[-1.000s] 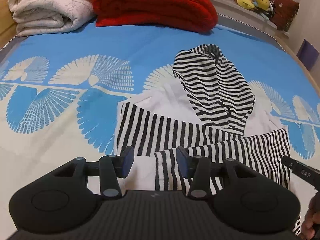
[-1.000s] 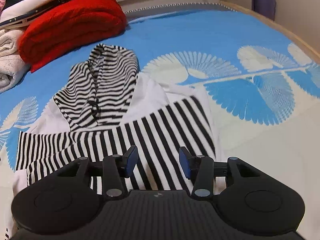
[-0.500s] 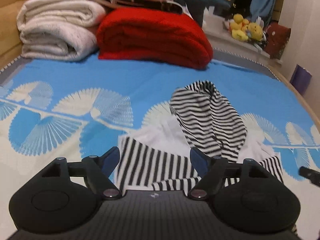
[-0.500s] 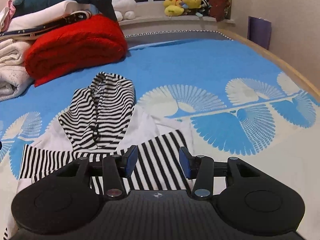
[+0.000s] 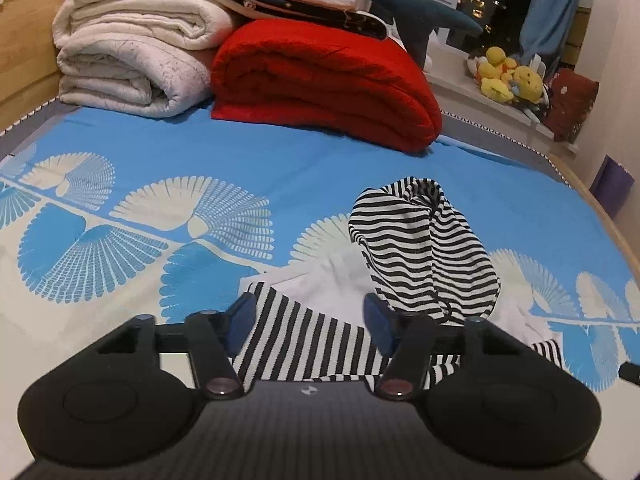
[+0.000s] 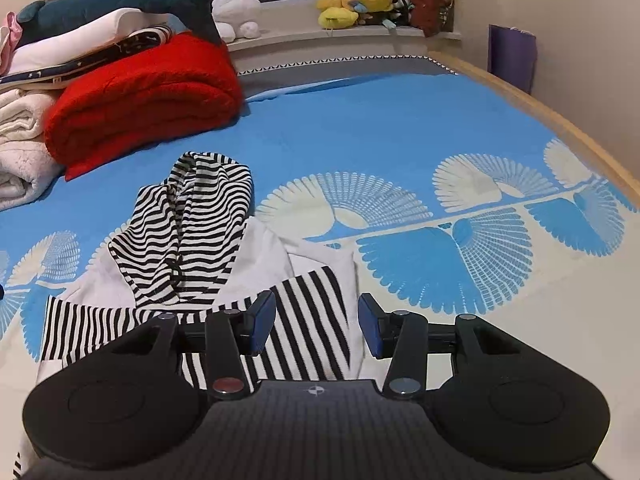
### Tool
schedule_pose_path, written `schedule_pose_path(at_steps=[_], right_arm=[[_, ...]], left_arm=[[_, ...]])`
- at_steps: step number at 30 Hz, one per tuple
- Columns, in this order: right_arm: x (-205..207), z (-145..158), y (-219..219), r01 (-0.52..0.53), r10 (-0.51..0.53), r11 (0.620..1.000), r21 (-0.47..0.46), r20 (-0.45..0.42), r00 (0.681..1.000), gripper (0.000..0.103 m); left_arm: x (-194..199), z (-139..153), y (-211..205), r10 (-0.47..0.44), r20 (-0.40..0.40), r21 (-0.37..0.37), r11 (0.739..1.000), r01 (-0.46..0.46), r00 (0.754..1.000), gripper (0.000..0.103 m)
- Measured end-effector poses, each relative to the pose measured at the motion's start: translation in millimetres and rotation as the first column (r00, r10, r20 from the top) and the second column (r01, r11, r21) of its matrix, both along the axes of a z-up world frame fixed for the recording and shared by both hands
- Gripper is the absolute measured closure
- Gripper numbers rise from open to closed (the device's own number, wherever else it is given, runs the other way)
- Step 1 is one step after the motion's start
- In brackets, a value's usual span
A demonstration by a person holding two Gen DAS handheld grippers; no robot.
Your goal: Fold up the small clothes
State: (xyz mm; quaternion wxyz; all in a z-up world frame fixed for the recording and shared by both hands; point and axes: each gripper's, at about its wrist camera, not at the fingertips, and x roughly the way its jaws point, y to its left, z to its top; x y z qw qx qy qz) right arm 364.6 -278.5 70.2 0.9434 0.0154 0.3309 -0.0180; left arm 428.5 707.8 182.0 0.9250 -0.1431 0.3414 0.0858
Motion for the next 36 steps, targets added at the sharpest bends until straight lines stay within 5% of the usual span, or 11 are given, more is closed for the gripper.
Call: schedule_pose_path(at_steps=[6, 16, 19, 23, 28, 31, 36], right_arm=[[-3.2, 0.4, -6.6, -0.006, 0.005, 1.0, -0.02, -0.019, 1.0, 0.055], [-3.6, -5.1, -18.7, -0.004, 0.003, 1.0, -0.018, -0.041, 0.999, 0.055], [-0.9, -10.9, -18.2, -0.018, 0.017, 0.999, -0.029, -0.062, 0.998, 0.055], [4.3, -16.5, -18.0, -0.023, 0.021, 0.999, -0.022, -0.081, 0.997, 0.055], [13.2, -22.5, -23.0, -0.01, 0.008, 1.0, -0.023, -0.107, 0.994, 0.055], [18.9, -27.5, -26.1, -0.006, 0.001, 0.999, -0.038, -0.125, 0.992, 0.055], [26.4, -44.5, -21.5, -0.032, 0.016, 0.996, -0.086, -0.184, 0.983, 0.055]], left_arm=[[-71.9, 16.2, 5.9, -0.021, -0.01, 0.018, 1.0, 0.022, 1.0, 0.072], [-95.1, 36.4, -19.3, -0.067, -0.068, -0.024, 0.998, 0.065, 0.995, 0.074], [-66.4, 51.2, -20.6, -0.098, -0.073, -0.051, 0.994, 0.095, 0.992, 0.074], [-8.7, 54.3, -30.0, -0.135, -0.088, 0.009, 0.991, 0.136, 0.987, 0.074], [71.9, 28.5, -34.9, -0.173, -0.141, -0.016, 0.985, 0.173, 0.975, 0.074], [121.5, 7.9, -28.6, -0.156, -0.181, -0.106, 0.985, 0.138, 0.971, 0.074], [185.5, -22.3, -30.7, -0.121, -0.186, -0.104, 0.989, 0.103, 0.975, 0.074]])
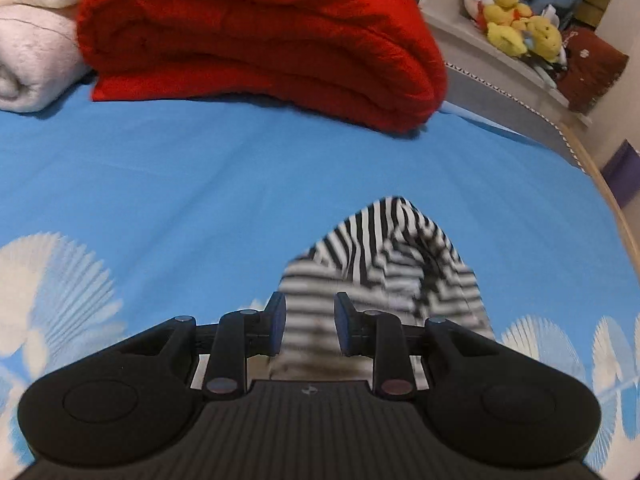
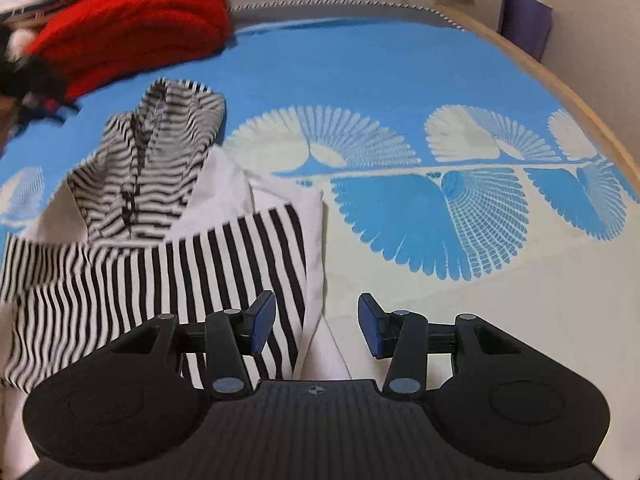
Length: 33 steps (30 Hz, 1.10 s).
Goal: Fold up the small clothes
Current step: 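Grasp the striped hood with the left gripper and lift it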
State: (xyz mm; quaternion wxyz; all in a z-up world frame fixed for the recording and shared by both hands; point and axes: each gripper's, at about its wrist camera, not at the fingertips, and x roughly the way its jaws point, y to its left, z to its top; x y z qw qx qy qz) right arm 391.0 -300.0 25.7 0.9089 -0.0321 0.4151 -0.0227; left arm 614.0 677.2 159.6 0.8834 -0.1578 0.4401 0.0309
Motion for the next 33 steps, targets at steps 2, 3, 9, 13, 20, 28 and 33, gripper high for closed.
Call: schedule_pose_path(at_steps=[2, 3, 9, 13, 20, 28, 33], right_arm=[[2.2, -4.2, 2.6, -0.014, 0.014, 1.0, -0.012, -0.013, 1.0, 0.055], [3.4, -5.3, 2.9, -0.019, 0.019, 1.0, -0.015, -0.017, 1.0, 0.055], [13.0, -8.5, -1.8, -0.005, 0.004, 0.999, -0.033, -0.023, 1.0, 0.055], [15.9, -11.6, -3.2, 0.0, 0.0, 1.0, -0.031, -0.031, 1.0, 0.055], [12.9, -4.6, -6.1, 0.005, -0.006, 1.0, -0.023, -0.021, 1.0, 0.055], [-1.2, 38.4, -4.4, 0.006, -0.011, 0.998, 0.062, 0.092, 0.996, 0.055], [-20.6, 58.3, -14.6, 0.045, -0.07, 0.988, 0.146, 0.169, 0.983, 0.055]], left_arm=[[21.1, -12.6, -1.4, 0.02, 0.001, -0.009, 1.0, -0.02, 1.0, 0.073], [31.9, -17.9, -1.6, 0.026, 0.003, -0.013, 1.0, -0.026, 1.0, 0.072], [74.8, -48.2, -14.5, 0.039, -0.022, -0.018, 0.999, -0.04, 0.999, 0.053], [90.7, -66.0, -28.9, -0.006, -0.081, 0.007, 1.0, 0.007, 0.997, 0.045], [56.3, -27.5, -37.6, -0.131, -0.006, 0.09, 0.987, 0.131, 0.991, 0.102], [-185.0, 94.7, -39.5, -0.487, 0.286, 0.274, 0.867, 0.416, 0.825, 0.102], [-386.0, 99.7, -36.8, -0.752, 0.205, 0.329, 0.656, 0.679, 0.627, 0.097]])
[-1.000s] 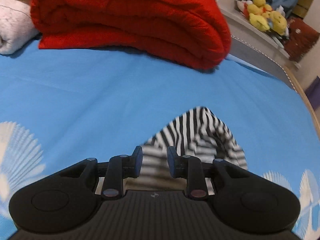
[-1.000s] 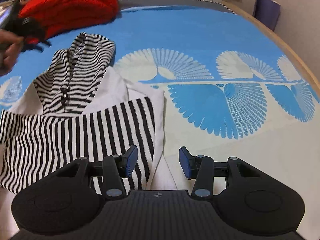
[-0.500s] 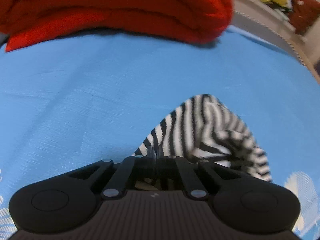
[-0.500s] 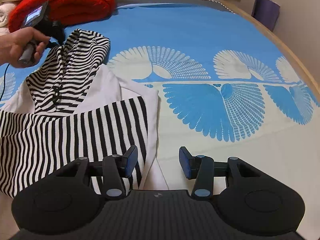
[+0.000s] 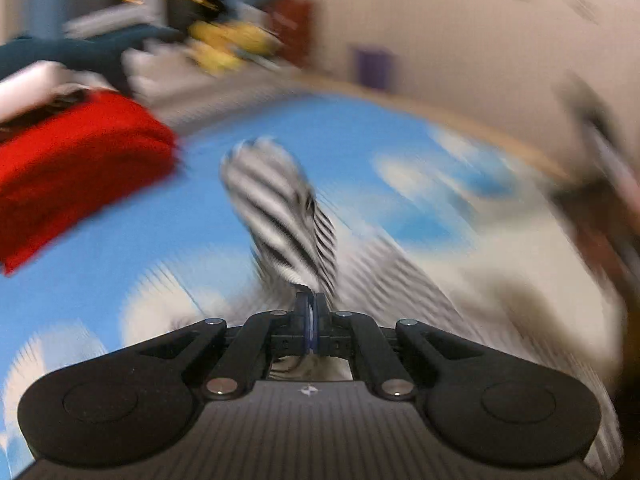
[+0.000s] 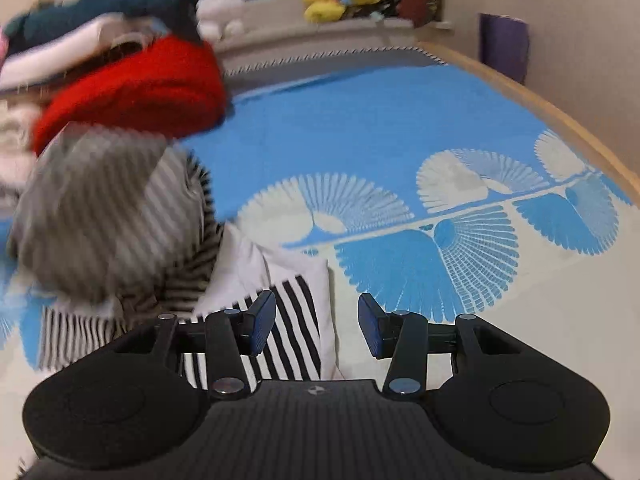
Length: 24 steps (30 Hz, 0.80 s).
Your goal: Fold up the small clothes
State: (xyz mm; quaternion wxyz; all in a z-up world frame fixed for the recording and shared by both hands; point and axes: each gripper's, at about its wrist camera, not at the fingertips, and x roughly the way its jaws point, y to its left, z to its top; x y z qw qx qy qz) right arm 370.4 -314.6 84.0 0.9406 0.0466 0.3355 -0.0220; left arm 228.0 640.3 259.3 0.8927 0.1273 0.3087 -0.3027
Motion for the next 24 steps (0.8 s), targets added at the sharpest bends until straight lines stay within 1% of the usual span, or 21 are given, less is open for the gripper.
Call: schedule_pose_path(at_steps=[1, 2, 3, 4, 5, 6, 7, 8, 9, 10, 11, 12, 13, 14, 15, 17, 18, 19, 21, 24], right_arm=[[-4.1, 1.6, -2.1, 0.016, -0.016, 1.0, 0.021, 0.007, 1.0, 0.055], [-8.3, 2.9, -4.0, 0.032, -0.032, 0.998, 0.049, 0.014, 0.999, 0.055], [-11.9, 3.2, -5.8, 0.043, -0.045, 0.996, 0.078, 0.019, 0.999, 0.055], [-15.0, 3.0, -6.3, 0.051, -0.054, 0.993, 0.104, 0.021, 0.998, 0.055], [-18.8, 2.2, -6.7, 0.063, -0.066, 0.988, 0.138, 0.02, 0.998, 0.055], [-21.5, 0.1, -6.3, 0.069, -0.073, 0.984, 0.164, 0.014, 0.997, 0.055], [-23.7, -2.8, -5.2, 0.071, -0.073, 0.979, 0.192, 0.006, 0.997, 0.055], [-25.0, -6.3, -3.7, 0.069, -0.07, 0.974, 0.215, -0.004, 0.998, 0.055], [-26.0, -11.3, -1.7, 0.066, -0.062, 0.968, 0.244, -0.023, 0.998, 0.055], [-26.1, -15.8, 0.3, 0.066, -0.058, 0.963, 0.263, -0.04, 0.998, 0.055], [-25.6, -21.8, 2.5, 0.072, -0.057, 0.958, 0.278, -0.062, 0.996, 0.055], [-24.5, -27.0, 5.1, 0.077, -0.056, 0.957, 0.281, -0.079, 0.995, 0.055], [-23.9, -32.8, 7.4, 0.082, -0.056, 0.956, 0.282, -0.101, 0.993, 0.055], [-22.0, -39.7, 8.8, 0.091, -0.056, 0.953, 0.29, -0.128, 0.99, 0.055], [-19.9, -45.7, 9.0, 0.101, -0.056, 0.948, 0.302, -0.154, 0.986, 0.055], [-11.7, -58.8, 8.6, 0.122, -0.051, 0.935, 0.332, -0.213, 0.976, 0.055], [-10.1, -64.2, 9.8, 0.128, -0.049, 0.931, 0.341, -0.231, 0.972, 0.055], [-6.7, -69.0, 10.8, 0.133, -0.049, 0.932, 0.337, -0.246, 0.968, 0.055], [-0.9, -78.6, 15.9, 0.142, -0.054, 0.941, 0.308, -0.277, 0.959, 0.054], [6.0, -91.9, 23.1, 0.127, -0.036, 0.953, 0.275, -0.312, 0.949, 0.053]], left_arm=[[-27.4, -3.7, 1.0, -0.028, -0.024, 0.023, 0.999, 0.029, 0.999, 0.097], [-46.0, -4.7, 5.5, -0.005, -0.05, 0.025, 1.0, 0.006, 0.999, 0.097], [-57.5, -3.3, 14.3, 0.08, -0.089, -0.009, 0.997, -0.081, 0.993, 0.096], [-61.2, -2.6, 22.8, 0.167, -0.126, -0.058, 0.983, -0.175, 0.978, 0.093], [-60.4, -1.9, 37.3, 0.271, -0.197, -0.139, 0.943, -0.301, 0.942, 0.087], [-57.1, -5.3, 50.2, 0.351, -0.274, -0.204, 0.889, -0.411, 0.895, 0.083], [-53.6, -13.1, 59.8, 0.422, -0.347, -0.247, 0.82, -0.516, 0.838, 0.081], [-54.6, -26.0, 61.4, 0.471, -0.408, -0.266, 0.758, -0.595, 0.782, 0.078], [-57.1, -45.9, 59.0, 0.504, -0.478, -0.265, 0.698, -0.665, 0.719, 0.078], [-61.9, -68.5, 49.2, 0.512, -0.531, -0.247, 0.668, -0.702, 0.675, 0.078], [-59.7, -84.3, 45.3, 0.516, -0.581, -0.207, 0.654, -0.727, 0.629, 0.078], [-57.8, -96.5, 41.6, 0.524, -0.614, -0.169, 0.644, -0.746, 0.59, 0.078], [-56.1, -105.9, 36.2, 0.521, -0.641, -0.152, 0.634, -0.758, 0.564, 0.078], [-53.4, -110.8, 39.7, 0.5, -0.675, -0.151, 0.625, -0.765, 0.542, 0.073], [-50.4, -117.4, 37.8, 0.471, -0.71, -0.156, 0.62, -0.769, 0.524, 0.062], [-42.2, -131.5, 35.8, 0.441, -0.744, -0.15, 0.622, -0.769, 0.502, 0.051], [-40.5, -135.6, 37.5, 0.443, -0.751, -0.136, 0.623, -0.771, 0.49, 0.05], [-36.5, -140.6, 40.1, 0.449, -0.756, -0.122, 0.618, -0.777, 0.476, 0.05], [-33.0, -147.0, 39.9, 0.463, -0.765, -0.103, 0.599, -0.794, 0.448, 0.05], [-29.6, -154.7, 42.0, 0.48, -0.775, -0.075, 0.576, -0.814, 0.412, 0.05]])
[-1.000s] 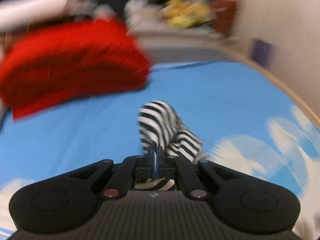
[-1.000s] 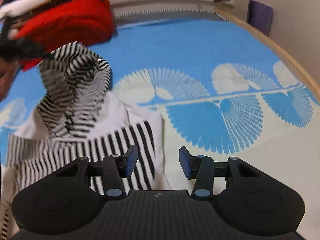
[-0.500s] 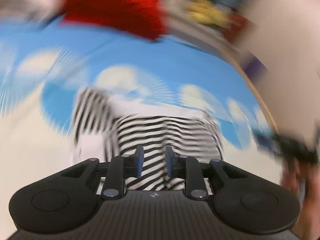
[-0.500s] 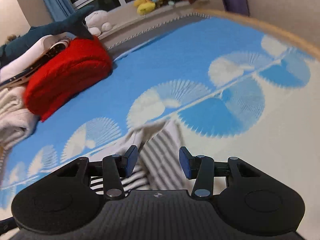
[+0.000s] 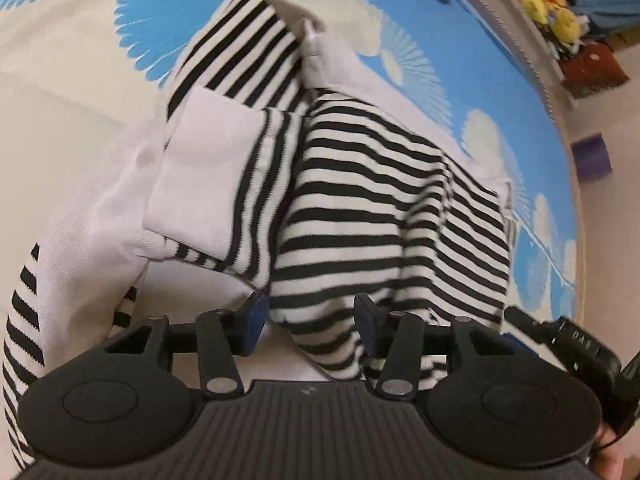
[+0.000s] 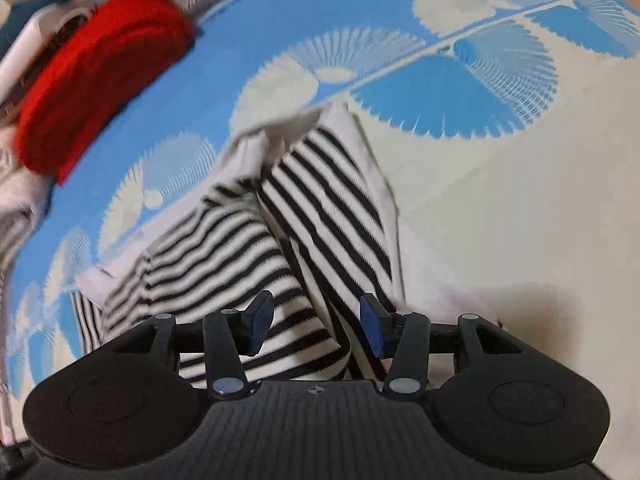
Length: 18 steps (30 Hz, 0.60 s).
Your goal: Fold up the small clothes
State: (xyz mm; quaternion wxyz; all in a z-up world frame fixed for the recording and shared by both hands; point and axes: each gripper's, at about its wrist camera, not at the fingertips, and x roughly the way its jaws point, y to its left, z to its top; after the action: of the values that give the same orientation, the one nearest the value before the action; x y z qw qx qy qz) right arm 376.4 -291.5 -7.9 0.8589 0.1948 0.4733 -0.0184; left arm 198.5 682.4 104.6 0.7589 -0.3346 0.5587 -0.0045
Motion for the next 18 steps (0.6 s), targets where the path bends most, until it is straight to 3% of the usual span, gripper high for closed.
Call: schedule_pose_path(at_steps=[3, 4, 5, 6, 7, 9, 12, 14, 16, 18], right_arm=[[6.0, -10.9, 7.1, -0.032, 0.031, 0.999, -0.016, -0.033, 0.999, 0.053], [7.0, -12.6, 9.1, -0.042, 0.041, 0.999, -0.021, -0.037, 0.998, 0.053], [7.6, -13.2, 10.9, -0.05, 0.049, 0.998, -0.027, -0.036, 0.998, 0.054], [8.2, -12.9, 11.6, -0.056, 0.055, 0.998, -0.028, -0.027, 0.998, 0.066], [8.9, -12.1, 11.9, -0.061, 0.061, 0.998, -0.021, -0.013, 0.998, 0.083], [8.2, -7.3, 9.9, -0.061, 0.061, 0.998, 0.009, 0.022, 0.998, 0.099], [-0.4, 11.6, -5.1, -0.033, 0.002, 0.98, 0.195, 0.158, 0.987, 0.102], [-8.7, 29.2, -11.8, -0.051, -0.024, 0.958, 0.283, 0.256, 0.966, 0.102], [-16.4, 39.1, -18.0, -0.062, -0.05, 0.944, 0.325, 0.325, 0.944, 0.102], [-13.6, 31.0, -22.7, -0.024, -0.06, 0.949, 0.313, 0.258, 0.964, 0.102]], left_arm=[[8.8, -12.5, -9.3, 0.0, -0.004, -0.019, 1.0, 0.0, 1.0, 0.053], [9.0, -12.6, -11.4, 0.001, 0.003, -0.012, 1.0, -0.001, 1.0, 0.059], [10.5, -8.4, -10.2, -0.001, 0.022, 0.007, 1.0, 0.001, 1.0, 0.082], [13.2, -3.5, -10.7, -0.013, 0.047, 0.037, 0.999, 0.011, 0.999, 0.1], [17.3, 7.3, -8.6, -0.028, 0.087, 0.082, 0.996, 0.021, 0.996, 0.102], [23.4, 34.7, 1.9, -0.033, 0.2, 0.143, 0.99, 0.004, 0.979, 0.102], [16.7, 71.7, 20.8, 0.013, 0.386, 0.154, 0.985, -0.078, 0.922, 0.103], [13.3, 84.6, 29.7, 0.032, 0.451, 0.15, 0.982, -0.111, 0.892, 0.103], [11.8, 82.7, 41.2, 0.064, 0.435, 0.106, 0.987, -0.122, 0.898, 0.103], [19.4, 59.9, 45.0, 0.032, 0.292, 0.105, 0.992, -0.066, 0.956, 0.102]])
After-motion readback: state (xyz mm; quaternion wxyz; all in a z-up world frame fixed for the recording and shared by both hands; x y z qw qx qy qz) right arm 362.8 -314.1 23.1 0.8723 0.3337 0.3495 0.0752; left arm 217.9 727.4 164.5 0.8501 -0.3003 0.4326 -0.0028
